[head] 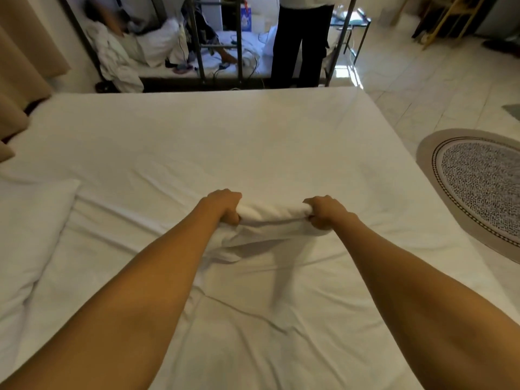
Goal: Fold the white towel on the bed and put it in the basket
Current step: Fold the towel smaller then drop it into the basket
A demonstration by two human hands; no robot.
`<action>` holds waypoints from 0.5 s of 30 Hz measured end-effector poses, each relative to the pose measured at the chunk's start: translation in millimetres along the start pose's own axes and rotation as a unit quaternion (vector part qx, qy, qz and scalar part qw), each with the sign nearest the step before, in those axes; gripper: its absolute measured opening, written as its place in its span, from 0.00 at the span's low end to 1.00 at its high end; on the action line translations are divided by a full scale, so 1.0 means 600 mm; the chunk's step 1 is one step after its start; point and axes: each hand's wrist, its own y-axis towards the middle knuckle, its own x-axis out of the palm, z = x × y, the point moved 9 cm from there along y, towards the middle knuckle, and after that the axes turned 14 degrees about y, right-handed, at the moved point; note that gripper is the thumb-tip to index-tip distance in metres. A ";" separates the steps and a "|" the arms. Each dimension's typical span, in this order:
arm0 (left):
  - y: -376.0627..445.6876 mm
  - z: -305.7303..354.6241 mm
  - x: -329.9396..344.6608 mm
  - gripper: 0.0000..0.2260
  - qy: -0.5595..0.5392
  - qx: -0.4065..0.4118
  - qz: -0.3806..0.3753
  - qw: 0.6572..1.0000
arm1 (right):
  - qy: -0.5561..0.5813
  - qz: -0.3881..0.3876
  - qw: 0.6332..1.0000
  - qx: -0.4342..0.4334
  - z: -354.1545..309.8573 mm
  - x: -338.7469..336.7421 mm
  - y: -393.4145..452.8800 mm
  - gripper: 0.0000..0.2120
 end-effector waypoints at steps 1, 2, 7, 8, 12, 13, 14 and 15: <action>-0.002 -0.001 -0.013 0.25 -0.005 0.002 0.002 1.000 | 0.005 0.008 1.000 0.002 0.000 -0.014 -0.003 0.12; -0.004 0.000 -0.025 0.24 -0.010 0.003 0.002 1.000 | 0.007 0.015 1.000 0.004 0.000 -0.027 -0.007 0.12; -0.014 0.011 -0.072 0.23 -0.067 0.000 -0.006 0.998 | 0.062 0.037 0.996 0.054 0.007 -0.082 -0.034 0.14; -0.016 0.014 -0.076 0.23 -0.083 -0.001 -0.010 0.997 | 0.077 0.037 0.994 0.069 0.009 -0.090 -0.040 0.15; -0.025 0.029 -0.089 0.25 -0.156 -0.005 -0.037 0.987 | 0.145 0.024 0.983 0.113 0.014 -0.111 -0.067 0.17; -0.028 0.037 -0.093 0.25 -0.182 -0.004 -0.044 0.982 | 0.165 0.022 0.978 0.124 0.018 -0.116 -0.076 0.17; -0.028 0.048 -0.099 0.25 -0.212 -0.002 -0.048 0.976 | 0.183 0.020 0.974 0.133 0.022 -0.121 -0.085 0.17; -0.030 0.060 -0.105 0.25 -0.244 -0.001 -0.050 0.969 | 0.201 0.018 0.969 0.145 0.027 -0.125 -0.095 0.17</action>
